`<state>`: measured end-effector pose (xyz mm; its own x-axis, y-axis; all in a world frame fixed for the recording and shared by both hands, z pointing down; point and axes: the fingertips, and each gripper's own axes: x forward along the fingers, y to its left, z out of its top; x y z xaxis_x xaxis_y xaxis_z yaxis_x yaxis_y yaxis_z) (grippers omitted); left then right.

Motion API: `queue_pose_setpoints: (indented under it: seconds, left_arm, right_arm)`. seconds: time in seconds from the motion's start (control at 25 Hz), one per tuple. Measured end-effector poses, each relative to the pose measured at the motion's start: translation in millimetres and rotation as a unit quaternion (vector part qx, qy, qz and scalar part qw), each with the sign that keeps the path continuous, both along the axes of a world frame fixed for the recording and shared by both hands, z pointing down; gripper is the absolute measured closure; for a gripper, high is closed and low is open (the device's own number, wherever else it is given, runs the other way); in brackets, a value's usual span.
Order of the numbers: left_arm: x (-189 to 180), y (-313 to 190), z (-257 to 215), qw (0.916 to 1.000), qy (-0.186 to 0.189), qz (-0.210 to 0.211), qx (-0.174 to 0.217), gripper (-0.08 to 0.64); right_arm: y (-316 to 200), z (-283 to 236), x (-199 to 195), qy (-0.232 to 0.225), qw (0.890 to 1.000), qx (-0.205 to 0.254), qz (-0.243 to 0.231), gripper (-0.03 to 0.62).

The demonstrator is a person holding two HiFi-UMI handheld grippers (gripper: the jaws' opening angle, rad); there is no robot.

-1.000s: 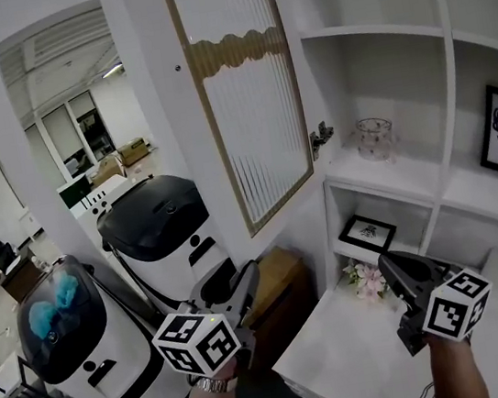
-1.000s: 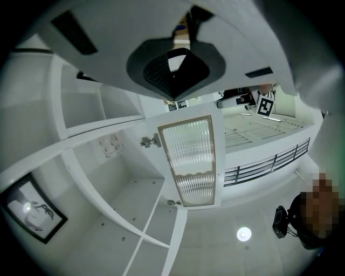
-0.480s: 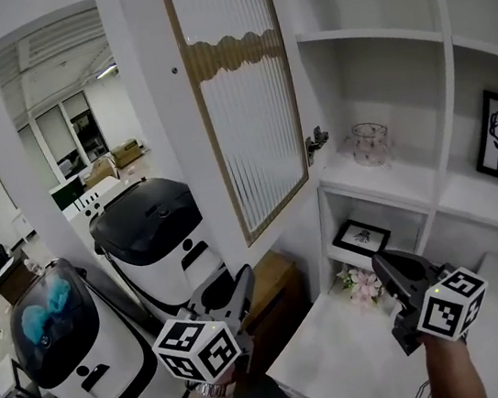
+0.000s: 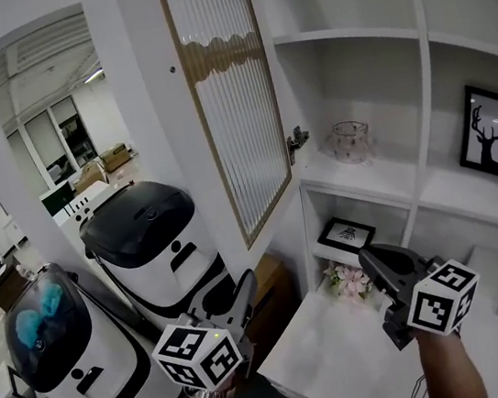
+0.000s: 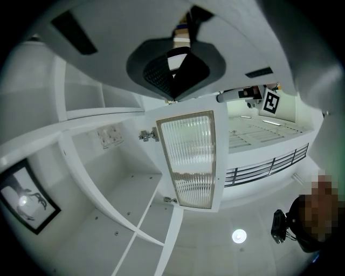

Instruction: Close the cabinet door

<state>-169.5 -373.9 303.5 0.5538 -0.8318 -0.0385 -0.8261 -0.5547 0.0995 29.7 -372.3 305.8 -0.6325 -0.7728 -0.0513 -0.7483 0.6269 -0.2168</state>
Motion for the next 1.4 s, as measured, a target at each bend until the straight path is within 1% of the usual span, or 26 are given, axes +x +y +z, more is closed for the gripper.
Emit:
queue_pose_setpoints:
  seconds: [0.32, 0.48, 0.64, 0.72, 0.92, 1.16, 1.28, 1.4]
  left_arm:
    - [21.9, 11.3, 0.2, 0.9998, -0.005, 0.018, 0.008, 0.468]
    - [33.7, 15.8, 0.6, 0.9993, -0.007, 0.035, 0.008, 0.457]
    - [47.3, 20.0, 0.7, 0.9985, -0.009, 0.053, 0.011, 0.444]
    - [54.4, 22.3, 0.4, 0.9979, -0.012, 0.062, 0.012, 0.437]
    - [74.2, 27.5, 0.9, 0.9959, -0.024, 0.086, 0.016, 0.419]
    - [101.0, 33.6, 1.6, 0.9921, -0.027, 0.122, 0.015, 0.399]
    - [110.9, 37.4, 2.1, 0.9895, -0.026, 0.141, 0.013, 0.397]
    - [120.2, 41.0, 2.0, 0.9858, -0.016, 0.167, 0.008, 0.411]
  right_arm:
    - [9.8, -8.5, -2.0, 0.01, 1.0, 0.016, -0.001, 0.587]
    - [13.4, -13.3, 1.3, 0.01, 1.0, 0.022, 0.002, 0.586]
    - [18.4, -20.2, -0.2, 0.009, 1.0, 0.03, -0.004, 0.581]
    - [23.2, -24.4, -6.4, 0.01, 0.999, 0.035, -0.016, 0.517]
    - [37.4, -34.1, -28.2, 0.007, 0.998, 0.044, -0.049, 0.497]
    - [52.3, -43.0, -62.9, 0.021, 0.995, 0.059, -0.083, 0.466]
    - [55.3, -41.5, -71.6, 0.027, 0.994, 0.059, -0.088, 0.457]
    - [52.2, -39.2, -72.1, 0.034, 0.995, 0.057, -0.076, 0.457]
